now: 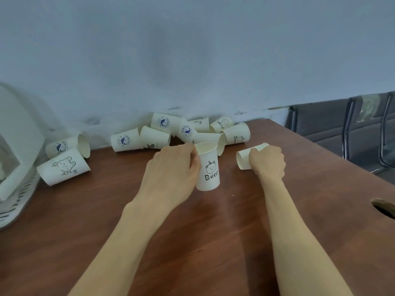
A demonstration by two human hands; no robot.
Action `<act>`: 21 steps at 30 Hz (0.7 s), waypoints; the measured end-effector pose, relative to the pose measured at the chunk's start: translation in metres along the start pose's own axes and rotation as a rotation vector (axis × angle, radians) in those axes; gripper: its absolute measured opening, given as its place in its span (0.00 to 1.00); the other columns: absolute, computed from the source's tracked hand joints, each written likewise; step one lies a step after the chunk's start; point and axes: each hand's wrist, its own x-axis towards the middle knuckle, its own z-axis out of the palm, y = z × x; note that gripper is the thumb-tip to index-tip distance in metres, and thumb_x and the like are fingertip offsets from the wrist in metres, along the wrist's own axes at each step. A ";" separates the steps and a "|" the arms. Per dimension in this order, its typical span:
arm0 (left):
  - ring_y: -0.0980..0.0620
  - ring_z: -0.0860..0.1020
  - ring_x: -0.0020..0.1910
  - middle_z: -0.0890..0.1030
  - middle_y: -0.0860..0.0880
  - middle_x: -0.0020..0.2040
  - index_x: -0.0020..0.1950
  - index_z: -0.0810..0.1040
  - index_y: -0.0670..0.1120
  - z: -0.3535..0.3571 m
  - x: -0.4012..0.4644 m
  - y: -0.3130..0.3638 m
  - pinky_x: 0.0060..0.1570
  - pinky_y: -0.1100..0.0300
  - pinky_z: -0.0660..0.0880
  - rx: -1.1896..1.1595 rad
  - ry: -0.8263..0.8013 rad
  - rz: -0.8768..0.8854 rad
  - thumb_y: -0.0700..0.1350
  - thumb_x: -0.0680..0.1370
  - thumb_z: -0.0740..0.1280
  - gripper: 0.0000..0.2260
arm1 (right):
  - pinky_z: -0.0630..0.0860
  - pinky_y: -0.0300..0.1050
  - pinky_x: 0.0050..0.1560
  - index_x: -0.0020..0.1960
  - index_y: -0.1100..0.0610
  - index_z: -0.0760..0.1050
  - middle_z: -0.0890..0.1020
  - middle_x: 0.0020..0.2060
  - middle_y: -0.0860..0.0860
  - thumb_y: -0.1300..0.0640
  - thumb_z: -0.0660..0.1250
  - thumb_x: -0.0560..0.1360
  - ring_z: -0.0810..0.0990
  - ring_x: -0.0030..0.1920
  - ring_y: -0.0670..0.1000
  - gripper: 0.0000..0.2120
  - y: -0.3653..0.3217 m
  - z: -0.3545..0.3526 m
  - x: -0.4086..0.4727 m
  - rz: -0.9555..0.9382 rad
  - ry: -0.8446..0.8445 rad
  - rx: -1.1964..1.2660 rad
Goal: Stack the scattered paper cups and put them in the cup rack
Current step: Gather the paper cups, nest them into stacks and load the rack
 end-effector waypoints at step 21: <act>0.45 0.77 0.44 0.79 0.51 0.41 0.46 0.74 0.51 -0.048 -0.021 -0.046 0.44 0.50 0.74 0.121 0.046 -0.052 0.51 0.79 0.58 0.08 | 0.62 0.44 0.31 0.38 0.60 0.69 0.71 0.34 0.54 0.62 0.59 0.70 0.67 0.31 0.54 0.03 -0.086 -0.024 -0.073 -0.543 -0.031 -0.024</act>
